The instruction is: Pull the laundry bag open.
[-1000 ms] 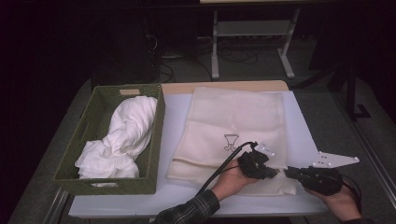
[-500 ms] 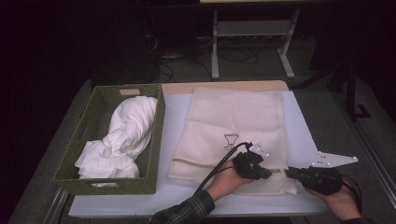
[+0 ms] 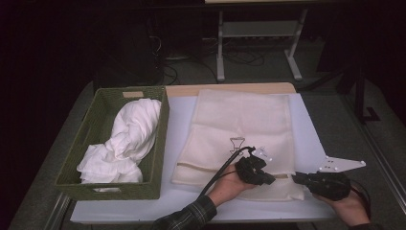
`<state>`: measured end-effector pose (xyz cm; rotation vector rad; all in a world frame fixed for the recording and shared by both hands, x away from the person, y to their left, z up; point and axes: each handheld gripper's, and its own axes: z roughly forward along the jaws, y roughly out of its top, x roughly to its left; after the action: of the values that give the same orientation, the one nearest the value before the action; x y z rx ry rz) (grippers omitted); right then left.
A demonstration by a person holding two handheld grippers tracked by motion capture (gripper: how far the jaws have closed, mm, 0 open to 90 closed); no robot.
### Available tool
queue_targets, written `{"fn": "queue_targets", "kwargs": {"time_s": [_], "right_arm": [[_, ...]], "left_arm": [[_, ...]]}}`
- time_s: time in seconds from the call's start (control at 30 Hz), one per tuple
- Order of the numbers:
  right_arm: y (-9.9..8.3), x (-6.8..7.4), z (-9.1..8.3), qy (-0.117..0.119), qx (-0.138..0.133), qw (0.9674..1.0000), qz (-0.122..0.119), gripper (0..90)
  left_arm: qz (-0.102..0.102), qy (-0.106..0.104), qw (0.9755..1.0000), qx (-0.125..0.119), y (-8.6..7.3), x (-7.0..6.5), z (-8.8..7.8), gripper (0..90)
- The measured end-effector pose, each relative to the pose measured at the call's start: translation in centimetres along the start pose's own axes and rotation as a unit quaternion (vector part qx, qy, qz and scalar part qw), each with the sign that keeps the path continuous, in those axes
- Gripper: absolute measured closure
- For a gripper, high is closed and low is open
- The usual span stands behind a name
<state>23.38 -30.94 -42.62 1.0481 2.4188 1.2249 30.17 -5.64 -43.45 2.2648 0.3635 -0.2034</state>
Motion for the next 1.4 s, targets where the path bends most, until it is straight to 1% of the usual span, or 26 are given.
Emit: {"fn": "queue_targets", "kwargs": {"time_s": [0.1, 0.17, 0.33, 0.57, 0.7, 0.73, 0.83, 1.07, 1.13, 1.27, 1.33, 1.4], "right_arm": [[0.0, 0.0, 0.0, 0.0, 0.001, 1.0, 0.0, 83.0], [0.0, 0.0, 0.1, 0.0, 0.001, 1.0, 0.0, 82.9], [-0.1, 0.0, 0.1, 0.0, 0.003, 1.0, 0.001, 82.9], [-0.1, 0.0, 0.1, -0.001, 0.004, 1.0, 0.0, 82.9], [-0.1, 0.0, 0.2, 0.0, 0.003, 1.0, 0.001, 82.9], [-0.1, 0.0, 0.2, 0.001, 0.003, 1.0, 0.0, 82.9], [-0.1, 0.0, 0.2, -0.001, 0.005, 1.0, 0.0, 82.9], [-0.1, 0.0, 0.2, -0.002, 0.004, 1.0, -0.001, 83.0], [-0.1, 0.0, 0.2, 0.0, 0.004, 1.0, 0.001, 83.0], [0.0, 0.0, 0.3, -0.002, 0.004, 1.0, -0.001, 83.0], [0.0, 0.1, 0.2, -0.005, 0.005, 1.0, -0.003, 83.1], [-0.1, 0.0, 0.2, -0.005, 0.006, 1.0, 0.0, 83.1]], "left_arm": [[-0.002, 0.001, 1.0, 0.004, -0.3, 0.1, -0.2, 87.0], [-0.006, -0.002, 1.0, 0.002, -0.5, 0.3, -0.3, 86.9], [-0.011, 0.0, 0.9999, 0.004, -0.9, 0.4, -0.6, 86.9], [-0.006, 0.007, 0.9999, 0.01, -1.1, 0.4, -0.8, 86.9], [-0.008, 0.005, 0.9999, 0.007, -1.4, 0.5, -1.0, 86.9], [-0.008, 0.008, 0.9999, 0.009, -1.4, 0.5, -1.1, 86.9], [-0.01, 0.007, 0.9999, 0.008, -1.6, 0.5, -1.1, 86.9], [-0.013, 0.013, 0.9998, 0.011, -2.0, 0.7, -1.5, 86.9], [-0.015, 0.011, 0.9998, 0.008, -2.2, 0.7, -1.6, 86.9], [-0.015, 0.012, 0.9998, 0.01, -2.2, 0.7, -1.6, 86.9], [-0.015, 0.017, 0.9996, 0.015, -2.3, 0.8, -1.7, 86.9], [-0.019, 0.016, 0.9996, 0.014, -2.5, 0.9, -1.8, 86.9]]}}
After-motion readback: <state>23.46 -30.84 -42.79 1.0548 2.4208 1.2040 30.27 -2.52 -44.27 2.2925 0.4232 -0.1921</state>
